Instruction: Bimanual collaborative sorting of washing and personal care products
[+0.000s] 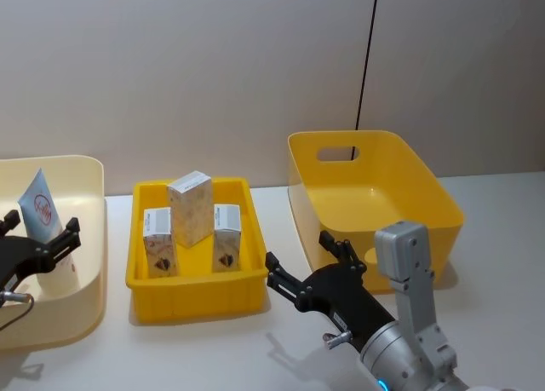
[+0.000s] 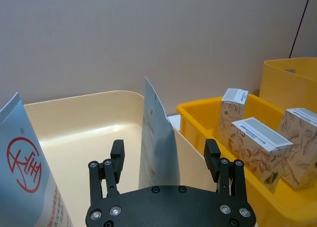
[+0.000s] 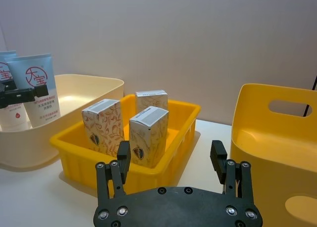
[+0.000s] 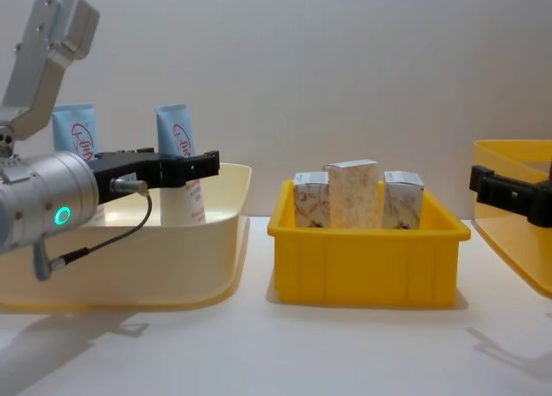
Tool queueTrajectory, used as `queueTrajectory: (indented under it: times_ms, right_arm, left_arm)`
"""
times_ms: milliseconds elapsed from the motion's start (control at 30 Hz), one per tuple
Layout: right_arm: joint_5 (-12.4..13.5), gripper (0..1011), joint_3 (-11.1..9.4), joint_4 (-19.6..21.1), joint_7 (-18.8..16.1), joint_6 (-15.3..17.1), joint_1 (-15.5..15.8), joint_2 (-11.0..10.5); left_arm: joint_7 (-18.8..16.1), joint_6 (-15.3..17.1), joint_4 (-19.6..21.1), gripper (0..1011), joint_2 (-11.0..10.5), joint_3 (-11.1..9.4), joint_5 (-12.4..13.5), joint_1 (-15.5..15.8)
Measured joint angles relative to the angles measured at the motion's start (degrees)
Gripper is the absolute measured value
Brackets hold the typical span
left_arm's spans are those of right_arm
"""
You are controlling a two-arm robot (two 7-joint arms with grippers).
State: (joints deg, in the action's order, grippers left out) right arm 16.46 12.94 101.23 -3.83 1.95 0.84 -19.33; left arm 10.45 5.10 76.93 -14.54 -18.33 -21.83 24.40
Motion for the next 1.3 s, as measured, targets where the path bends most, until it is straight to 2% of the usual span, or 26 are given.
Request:
queueTrajectory:
  times_ms: [300, 433, 833, 933, 967, 1100, 1300]
  right_arm:
    - [0.00, 1001, 0.00, 0.00, 0.00, 0.00, 0.00, 0.00]
    - [0.00, 1001, 0.00, 0.00, 0.00, 0.00, 0.00, 0.00]
    - [0.00, 1001, 0.00, 0.00, 0.00, 0.00, 0.00, 0.00]
    - [0.00, 1001, 0.00, 0.00, 0.00, 0.00, 0.00, 0.00]
    - [0.00, 1001, 0.00, 0.00, 0.00, 0.00, 0.00, 0.00]
    - [0.00, 1001, 0.00, 0.00, 0.00, 0.00, 0.00, 0.00]
    - [0.00, 1001, 0.00, 0.00, 0.00, 0.00, 0.00, 0.00]
  left_arm:
    - [-0.70, 0.04, -1.71, 1000, 0.98, 0.21, 0.79, 1.19]
    - [-0.87, 0.08, -2.05, 945, 1.16, 0.26, 0.95, 1.45]
    - [-1.20, 0.25, -2.85, 605, 1.66, 0.36, 1.32, 2.00]
    - [-1.23, 0.26, -2.92, 503, 1.70, 0.37, 1.35, 2.06]
    - [-1.25, 0.27, -2.96, 441, 1.75, 0.38, 1.36, 2.10]
    - [-1.28, 0.29, -3.06, 323, 1.78, 0.39, 1.40, 2.15]
    - [-1.28, 0.31, -3.10, 240, 1.82, 0.44, 1.44, 2.18]
